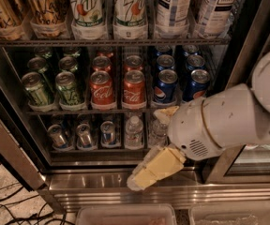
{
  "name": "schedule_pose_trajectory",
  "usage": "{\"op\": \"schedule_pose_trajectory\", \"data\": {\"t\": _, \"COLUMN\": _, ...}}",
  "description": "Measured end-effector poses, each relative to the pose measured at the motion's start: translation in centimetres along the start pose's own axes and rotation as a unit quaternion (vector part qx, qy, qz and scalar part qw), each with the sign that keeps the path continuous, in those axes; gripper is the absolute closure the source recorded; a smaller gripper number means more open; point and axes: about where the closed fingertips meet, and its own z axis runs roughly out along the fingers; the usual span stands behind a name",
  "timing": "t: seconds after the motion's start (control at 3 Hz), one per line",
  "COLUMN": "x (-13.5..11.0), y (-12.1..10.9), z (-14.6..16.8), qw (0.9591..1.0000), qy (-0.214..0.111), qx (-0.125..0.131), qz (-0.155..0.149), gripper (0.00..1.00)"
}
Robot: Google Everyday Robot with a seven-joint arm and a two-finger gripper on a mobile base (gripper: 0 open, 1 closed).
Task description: Pick redbull can from bottom shelf of fridge
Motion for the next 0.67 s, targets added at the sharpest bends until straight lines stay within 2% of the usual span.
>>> {"op": "schedule_pose_trajectory", "data": {"t": 0.33, "x": -0.5, "y": 1.5, "z": 2.48, "qw": 0.9979, "qy": -0.059, "qx": -0.02, "qz": 0.016, "gripper": 0.0}}
{"op": "schedule_pose_trajectory", "data": {"t": 0.67, "x": -1.49, "y": 1.89, "z": 2.45, "qw": 0.9966, "qy": -0.076, "qx": -0.025, "qz": 0.017, "gripper": 0.0}}
